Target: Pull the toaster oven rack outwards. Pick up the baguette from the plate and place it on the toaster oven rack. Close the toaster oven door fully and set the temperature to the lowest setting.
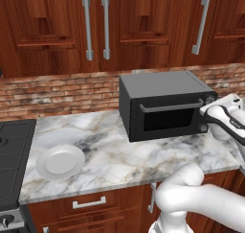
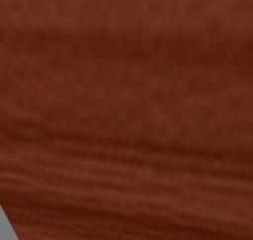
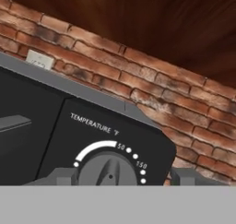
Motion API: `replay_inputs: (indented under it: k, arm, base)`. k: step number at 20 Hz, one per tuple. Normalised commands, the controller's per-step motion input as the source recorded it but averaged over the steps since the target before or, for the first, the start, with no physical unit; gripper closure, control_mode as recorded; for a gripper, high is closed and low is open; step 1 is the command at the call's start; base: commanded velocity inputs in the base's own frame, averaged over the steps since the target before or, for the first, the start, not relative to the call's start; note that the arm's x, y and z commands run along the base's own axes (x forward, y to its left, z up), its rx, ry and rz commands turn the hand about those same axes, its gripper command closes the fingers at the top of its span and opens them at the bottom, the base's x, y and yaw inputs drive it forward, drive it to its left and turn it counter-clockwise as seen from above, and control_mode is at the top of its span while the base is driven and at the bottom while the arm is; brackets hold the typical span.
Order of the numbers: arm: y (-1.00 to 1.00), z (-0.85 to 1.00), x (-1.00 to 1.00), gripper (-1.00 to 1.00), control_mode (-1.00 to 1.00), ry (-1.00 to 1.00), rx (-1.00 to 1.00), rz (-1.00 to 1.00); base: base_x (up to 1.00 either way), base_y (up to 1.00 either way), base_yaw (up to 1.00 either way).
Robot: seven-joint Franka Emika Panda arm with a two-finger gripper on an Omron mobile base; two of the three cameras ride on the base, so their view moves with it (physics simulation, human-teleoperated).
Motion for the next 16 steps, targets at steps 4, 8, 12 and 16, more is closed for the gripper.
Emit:
replay_inputs:
  k: [4, 8, 12, 16]
  arm:
    - [0.27, 0.0, 0.18, 1.0, -1.0, 0.01, -0.01, -0.19]
    - [0.48, 0.0, 0.05, 1.0, -1.0, 0.0, -0.03, -0.21]
    - [0.38, 0.0, 0.01, 1.0, -1.0, 0.0, -0.02, -0.2]
    - [0.21, 0.0, 0.01, 1.0, -1.0, 0.0, 0.0, -0.13]
  base:
    - [0.0, 0.0, 0.0]
    - [0.0, 0.0, 0.0]
    - [0.0, 0.0, 0.0]
    - [0.0, 0.0, 0.0]
